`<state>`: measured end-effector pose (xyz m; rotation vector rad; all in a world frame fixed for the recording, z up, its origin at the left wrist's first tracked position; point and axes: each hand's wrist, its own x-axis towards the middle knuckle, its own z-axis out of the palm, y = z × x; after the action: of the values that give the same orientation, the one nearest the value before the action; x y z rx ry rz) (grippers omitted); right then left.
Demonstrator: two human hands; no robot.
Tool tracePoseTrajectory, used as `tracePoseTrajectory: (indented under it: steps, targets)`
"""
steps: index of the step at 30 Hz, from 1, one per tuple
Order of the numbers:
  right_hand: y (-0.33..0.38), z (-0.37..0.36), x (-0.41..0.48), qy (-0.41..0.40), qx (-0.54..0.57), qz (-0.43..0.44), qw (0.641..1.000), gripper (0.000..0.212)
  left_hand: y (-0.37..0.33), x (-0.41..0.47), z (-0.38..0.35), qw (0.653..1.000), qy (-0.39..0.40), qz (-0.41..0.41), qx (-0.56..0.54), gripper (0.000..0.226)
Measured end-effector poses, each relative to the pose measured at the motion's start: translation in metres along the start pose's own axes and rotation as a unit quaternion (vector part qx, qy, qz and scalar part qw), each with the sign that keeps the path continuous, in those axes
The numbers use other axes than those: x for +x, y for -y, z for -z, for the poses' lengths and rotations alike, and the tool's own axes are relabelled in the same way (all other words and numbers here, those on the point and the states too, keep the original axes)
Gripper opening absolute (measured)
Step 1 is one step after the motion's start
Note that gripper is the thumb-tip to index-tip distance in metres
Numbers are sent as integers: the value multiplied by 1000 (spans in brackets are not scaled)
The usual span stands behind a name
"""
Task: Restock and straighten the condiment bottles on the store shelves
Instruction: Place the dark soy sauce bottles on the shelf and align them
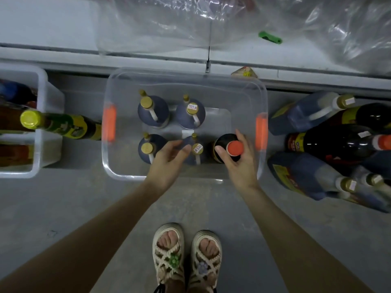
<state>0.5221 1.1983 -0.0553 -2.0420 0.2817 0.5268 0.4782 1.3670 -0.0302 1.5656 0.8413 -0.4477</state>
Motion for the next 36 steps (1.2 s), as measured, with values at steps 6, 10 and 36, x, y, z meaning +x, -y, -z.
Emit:
tracePoseTrajectory:
  steps: [6,10,36]
  targets:
    - [-6,-2,11,-41,-38,46,997,56,6,7,1,1000,3,-1,-3,27]
    - [-4,5,6,-46,-35,52,997,55,1,0,0,1000,6,-10,8,38]
    - [547,341,-262,-116,25,318,940,21,-466,-401,77,941,77,-331,14,73]
